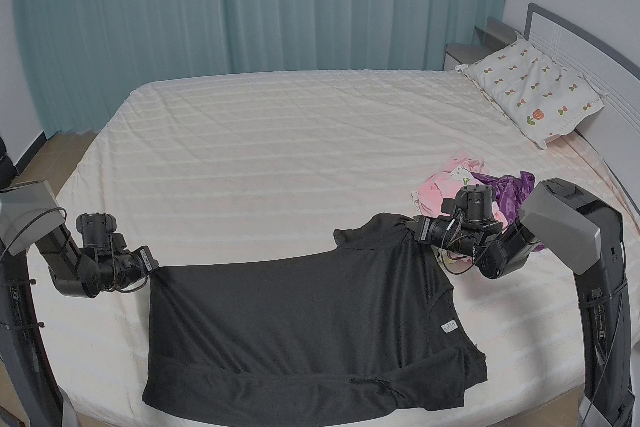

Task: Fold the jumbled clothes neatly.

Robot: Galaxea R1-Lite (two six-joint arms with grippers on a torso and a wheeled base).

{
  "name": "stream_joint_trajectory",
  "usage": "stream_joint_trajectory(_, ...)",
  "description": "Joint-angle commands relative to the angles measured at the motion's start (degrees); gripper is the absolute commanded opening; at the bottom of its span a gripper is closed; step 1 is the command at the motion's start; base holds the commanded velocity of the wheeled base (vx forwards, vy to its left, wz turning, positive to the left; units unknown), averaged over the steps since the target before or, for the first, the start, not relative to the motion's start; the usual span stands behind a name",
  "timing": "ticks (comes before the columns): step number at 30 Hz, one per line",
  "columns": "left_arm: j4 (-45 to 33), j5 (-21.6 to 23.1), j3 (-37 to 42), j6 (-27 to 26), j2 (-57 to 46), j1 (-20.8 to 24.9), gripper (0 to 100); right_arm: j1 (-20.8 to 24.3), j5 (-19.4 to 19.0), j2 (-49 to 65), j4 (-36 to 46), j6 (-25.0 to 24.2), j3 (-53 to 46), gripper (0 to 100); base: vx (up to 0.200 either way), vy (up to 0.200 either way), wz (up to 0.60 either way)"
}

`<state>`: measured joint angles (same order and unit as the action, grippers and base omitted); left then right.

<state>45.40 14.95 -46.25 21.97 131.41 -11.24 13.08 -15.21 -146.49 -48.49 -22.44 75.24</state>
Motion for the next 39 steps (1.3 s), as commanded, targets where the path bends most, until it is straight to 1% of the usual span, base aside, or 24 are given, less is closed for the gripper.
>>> stream_joint_trajectory(1,-0.49,-0.09,0.28,0.01,-1.42,-0.45,0,-0.34,-0.08,0.16,-0.55,-0.41,-0.53,0,0.0,0.0,0.0)
stream_joint_trajectory(4,-1.1,-0.09,0.81,0.01,-2.48,-0.36,0,-0.51,-0.34,1.47,-0.64,-0.94,-2.12,0,0.0,0.0,0.0)
stream_joint_trajectory(10,-0.75,-0.18,1.95,-0.43,-3.8,-0.36,0,-1.48,-2.19,6.57,-2.57,-3.31,-6.95,0,0.0,0.0,0.0)
stream_joint_trajectory(15,-0.66,0.17,4.77,-1.23,-5.91,-0.27,0,-2.18,-7.2,11.14,-3.19,-2.96,-14.77,0,0.0,0.0,0.0)
stream_joint_trajectory(20,-0.66,0.17,7.4,-3.42,-7.14,-0.19,0,-3.15,-8.43,13.52,-3.45,-2.25,-19.52,0,0.0,0.0,0.0)
stream_joint_trajectory(23,-0.66,0.26,10.3,-5.71,-8.37,-0.19,0,-3.5,-11.33,16.59,-4.77,-1.73,-25.93,0,0.0,0.0,0.0)
stream_joint_trajectory(24,-0.66,0.26,10.3,-5.71,-8.37,-0.19,0,-3.5,-11.33,16.59,-4.77,-1.73,-25.93,0,0.0,0.0,0.0)
stream_joint_trajectory(25,-0.66,0.26,12.24,-7.82,-8.9,-0.19,0,-3.5,-12.91,18.17,-5.21,-0.58,-29.71,0,0.0,0.0,0.0)
stream_joint_trajectory(27,-0.66,0.26,13.03,-8.7,-9.07,-0.19,0,-3.5,-12.91,18.53,-5.21,0.38,-31.03,0,0.0,0.0,0.0)
stream_joint_trajectory(28,-0.57,0.26,14.87,-10.37,-9.07,-0.19,0,-3.5,-13.17,18.88,-5.21,2.49,-33.84,0,0.0,0.0,0.0)
stream_joint_trajectory(30,-0.31,0.35,16.9,-11.86,-9.07,-0.19,0,-3.59,-13.26,19.05,-5.29,4.43,-36.57,0,0.0,0.0,0.0)
stream_joint_trajectory(33,0.57,0.35,19.62,-13.27,-9.07,-0.19,0,-3.59,-13.26,19.05,-5.29,7.06,-40.35,0,0.0,0.0,0.0)
stream_joint_trajectory(34,0.66,0.44,19.8,-13.27,-9.07,-0.19,0,-3.59,-13.26,19.05,-5.29,7.24,-40.61,0,0.0,0.0,0.0)
stream_joint_trajectory(36,2.15,0.35,22.17,-14.23,-8.63,-0.19,0,-3.5,-13.26,18.7,-5.38,9.87,-43.6,0,0.0,0.0,0.0)
stream_joint_trajectory(39,4.08,0.44,24.72,-14.94,-8.54,-0.01,0,-3.41,-13.35,18.88,-5.47,11.9,-46.15,0,0.0,0.0,0.0)
